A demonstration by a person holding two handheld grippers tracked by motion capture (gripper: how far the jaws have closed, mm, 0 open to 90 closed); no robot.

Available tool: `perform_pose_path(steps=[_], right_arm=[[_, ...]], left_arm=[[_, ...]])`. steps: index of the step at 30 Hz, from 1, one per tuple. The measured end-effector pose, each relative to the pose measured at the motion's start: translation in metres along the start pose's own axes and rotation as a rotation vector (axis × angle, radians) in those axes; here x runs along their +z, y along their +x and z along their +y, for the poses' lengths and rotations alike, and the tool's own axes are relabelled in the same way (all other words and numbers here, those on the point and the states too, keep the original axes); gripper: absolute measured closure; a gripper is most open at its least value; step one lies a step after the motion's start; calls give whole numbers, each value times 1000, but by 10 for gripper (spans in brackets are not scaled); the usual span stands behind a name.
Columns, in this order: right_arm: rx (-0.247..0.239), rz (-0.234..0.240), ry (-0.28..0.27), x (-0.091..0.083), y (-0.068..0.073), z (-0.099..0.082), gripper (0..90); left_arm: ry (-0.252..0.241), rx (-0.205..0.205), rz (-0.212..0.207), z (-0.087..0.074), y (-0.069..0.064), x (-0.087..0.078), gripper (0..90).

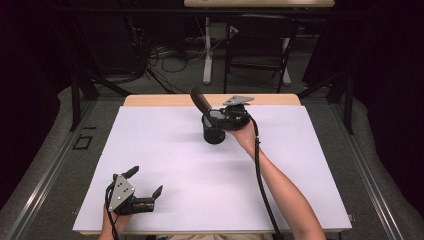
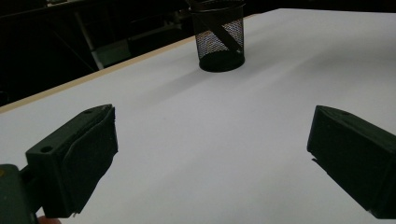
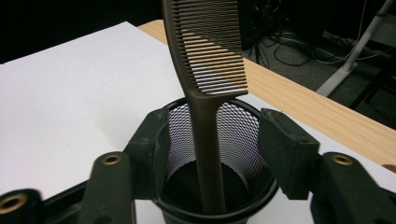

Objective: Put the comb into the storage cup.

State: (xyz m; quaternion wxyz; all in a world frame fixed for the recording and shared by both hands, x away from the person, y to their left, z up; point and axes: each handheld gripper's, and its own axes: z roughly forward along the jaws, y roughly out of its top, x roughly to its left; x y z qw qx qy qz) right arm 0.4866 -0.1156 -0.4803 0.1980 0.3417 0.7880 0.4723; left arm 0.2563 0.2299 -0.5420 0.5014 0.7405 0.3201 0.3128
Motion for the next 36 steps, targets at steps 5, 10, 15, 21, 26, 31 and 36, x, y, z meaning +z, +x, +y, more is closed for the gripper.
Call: perform_pose_path(steps=[5,10,15,21,26,31,36], right_arm=[[7,18,31,-8,0,1,364],[15,52,47,-16,0,2,274],[14,75,53,-26,0,1,212],[7,98,70,-40,2,-1,144],[10,120,82,-52,1,-6,120],[19,141,115,-59,-3,-16,70],[22,146,126,-65,-7,-26,53]], left_arm=[[-2,1,1,0,0,0,17],[-1,3,0,1,0,1,17],[-2,3,1,1,0,1,17],[-1,2,2,0,0,0,18],[0,2,4,0,0,-1,18],[-5,0,5,0,0,-2,18],[1,1,6,0,0,-1,18]])
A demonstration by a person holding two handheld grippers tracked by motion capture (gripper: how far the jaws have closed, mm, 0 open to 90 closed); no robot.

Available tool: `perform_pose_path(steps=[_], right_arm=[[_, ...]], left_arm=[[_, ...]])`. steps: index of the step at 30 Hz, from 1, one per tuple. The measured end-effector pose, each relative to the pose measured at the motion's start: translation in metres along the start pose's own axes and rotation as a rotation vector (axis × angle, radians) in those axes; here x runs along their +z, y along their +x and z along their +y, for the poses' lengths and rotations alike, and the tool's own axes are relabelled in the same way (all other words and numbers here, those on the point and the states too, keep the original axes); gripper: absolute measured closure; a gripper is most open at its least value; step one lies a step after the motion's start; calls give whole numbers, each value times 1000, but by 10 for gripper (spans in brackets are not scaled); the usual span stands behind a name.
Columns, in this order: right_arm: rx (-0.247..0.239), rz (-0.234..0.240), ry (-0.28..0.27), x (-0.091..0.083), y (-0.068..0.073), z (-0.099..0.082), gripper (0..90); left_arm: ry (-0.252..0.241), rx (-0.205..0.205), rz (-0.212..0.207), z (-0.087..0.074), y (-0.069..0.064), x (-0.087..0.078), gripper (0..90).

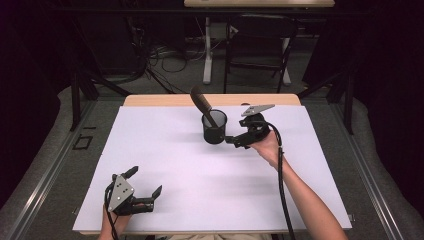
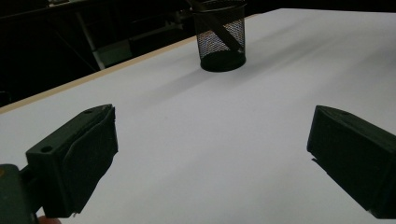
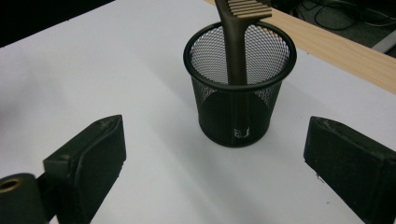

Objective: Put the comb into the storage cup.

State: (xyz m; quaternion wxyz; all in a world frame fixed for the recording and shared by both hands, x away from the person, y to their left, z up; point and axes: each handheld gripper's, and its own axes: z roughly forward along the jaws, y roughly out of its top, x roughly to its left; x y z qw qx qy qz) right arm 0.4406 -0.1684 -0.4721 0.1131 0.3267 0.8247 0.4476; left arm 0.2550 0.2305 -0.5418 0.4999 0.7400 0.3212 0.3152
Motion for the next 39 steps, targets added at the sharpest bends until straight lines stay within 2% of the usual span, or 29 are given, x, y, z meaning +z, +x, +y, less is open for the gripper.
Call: perform_pose_path(steps=[19,39], right_arm=[[-7,-4,48,-26,3,-32,0],[-18,-1,102,-49,15,-66,0]], left_arm=[[1,-1,-3,0,-1,0,18],[1,-1,1,0,-1,1,18]])
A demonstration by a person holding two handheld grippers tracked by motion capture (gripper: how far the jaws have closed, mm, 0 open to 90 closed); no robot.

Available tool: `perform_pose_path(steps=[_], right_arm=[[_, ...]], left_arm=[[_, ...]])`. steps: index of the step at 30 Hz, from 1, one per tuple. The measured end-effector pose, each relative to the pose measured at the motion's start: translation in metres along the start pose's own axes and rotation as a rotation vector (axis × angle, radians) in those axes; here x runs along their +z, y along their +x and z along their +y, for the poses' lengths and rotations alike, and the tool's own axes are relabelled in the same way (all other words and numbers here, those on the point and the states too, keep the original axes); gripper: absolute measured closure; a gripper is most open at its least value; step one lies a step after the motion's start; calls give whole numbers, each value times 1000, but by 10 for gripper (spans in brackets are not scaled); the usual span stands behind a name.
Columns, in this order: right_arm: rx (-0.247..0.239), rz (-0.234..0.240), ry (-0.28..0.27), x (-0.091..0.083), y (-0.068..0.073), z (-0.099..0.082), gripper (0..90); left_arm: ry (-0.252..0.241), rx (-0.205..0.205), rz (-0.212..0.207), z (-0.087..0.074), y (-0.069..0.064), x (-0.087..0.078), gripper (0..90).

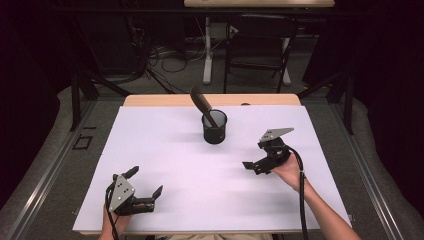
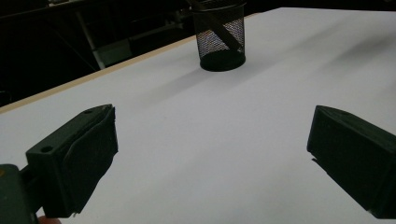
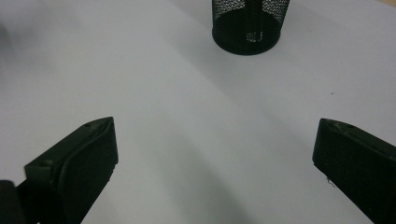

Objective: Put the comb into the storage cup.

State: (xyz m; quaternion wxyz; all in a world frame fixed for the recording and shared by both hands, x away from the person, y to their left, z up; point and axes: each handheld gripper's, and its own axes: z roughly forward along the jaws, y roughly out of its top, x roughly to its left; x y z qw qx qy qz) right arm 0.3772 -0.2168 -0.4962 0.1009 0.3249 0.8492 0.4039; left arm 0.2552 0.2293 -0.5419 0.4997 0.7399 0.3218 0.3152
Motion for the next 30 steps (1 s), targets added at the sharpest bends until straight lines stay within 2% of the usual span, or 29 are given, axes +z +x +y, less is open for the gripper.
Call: perform_pose_path(steps=[16,30], right_arm=[[-25,-4,47,-8,10,-23,0],[-8,-2,63,-17,17,-48,0]], left_arm=[[-1,-1,0,0,0,0,18],[3,-1,-3,0,0,1,18]])
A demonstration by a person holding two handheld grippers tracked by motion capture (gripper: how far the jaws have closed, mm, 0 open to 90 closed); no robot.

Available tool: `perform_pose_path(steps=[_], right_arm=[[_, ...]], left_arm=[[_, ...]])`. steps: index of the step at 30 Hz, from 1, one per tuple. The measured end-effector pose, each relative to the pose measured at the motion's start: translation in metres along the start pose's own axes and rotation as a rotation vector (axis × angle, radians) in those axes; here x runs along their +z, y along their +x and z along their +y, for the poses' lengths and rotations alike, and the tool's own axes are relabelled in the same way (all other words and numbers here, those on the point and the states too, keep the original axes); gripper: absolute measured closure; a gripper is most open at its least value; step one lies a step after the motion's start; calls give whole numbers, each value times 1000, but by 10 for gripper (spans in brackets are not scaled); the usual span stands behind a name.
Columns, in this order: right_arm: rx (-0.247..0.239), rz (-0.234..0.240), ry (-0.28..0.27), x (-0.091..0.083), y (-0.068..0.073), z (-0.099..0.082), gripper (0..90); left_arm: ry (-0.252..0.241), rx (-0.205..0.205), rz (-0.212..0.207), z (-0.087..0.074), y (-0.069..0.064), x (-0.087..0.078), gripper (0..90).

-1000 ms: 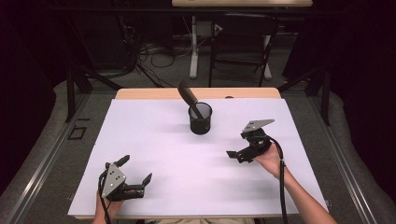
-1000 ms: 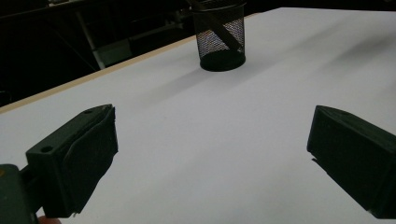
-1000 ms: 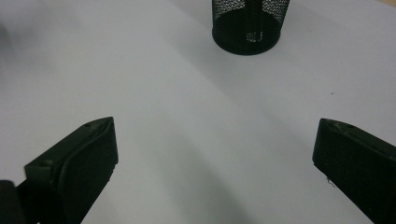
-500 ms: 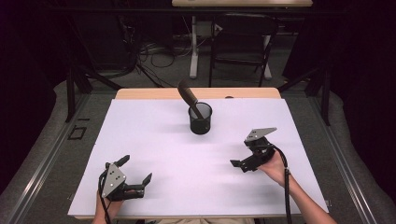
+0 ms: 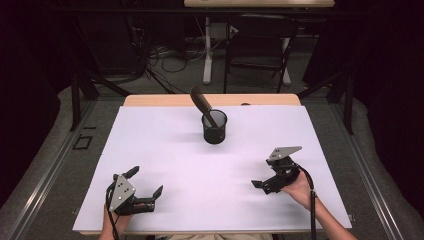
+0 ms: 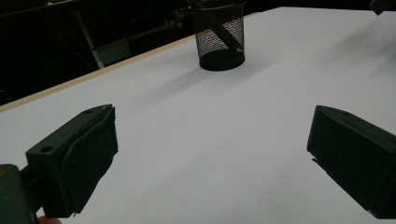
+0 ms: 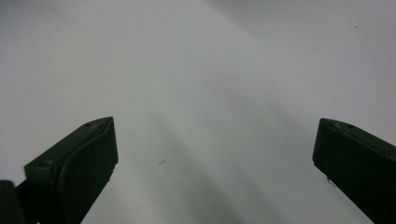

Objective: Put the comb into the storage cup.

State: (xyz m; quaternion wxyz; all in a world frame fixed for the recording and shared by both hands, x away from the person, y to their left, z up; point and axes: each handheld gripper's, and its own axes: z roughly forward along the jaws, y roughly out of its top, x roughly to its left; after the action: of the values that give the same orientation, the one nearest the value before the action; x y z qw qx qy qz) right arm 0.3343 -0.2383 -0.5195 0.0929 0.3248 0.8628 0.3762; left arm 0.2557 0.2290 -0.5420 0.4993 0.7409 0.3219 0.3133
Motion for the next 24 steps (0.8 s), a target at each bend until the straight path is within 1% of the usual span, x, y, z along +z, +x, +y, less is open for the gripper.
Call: perform_pose_path(steps=[7,10,24], right_arm=[[15,-8,4,-4,3,-13,0],[13,-11,4,-6,5,-18,0],[20,-53,-51,-21,12,-36,0]], left_arm=[[-2,-1,2,0,0,-1,18],[-1,0,-1,0,0,0,18],[1,0,0,0,0,-1,18]])
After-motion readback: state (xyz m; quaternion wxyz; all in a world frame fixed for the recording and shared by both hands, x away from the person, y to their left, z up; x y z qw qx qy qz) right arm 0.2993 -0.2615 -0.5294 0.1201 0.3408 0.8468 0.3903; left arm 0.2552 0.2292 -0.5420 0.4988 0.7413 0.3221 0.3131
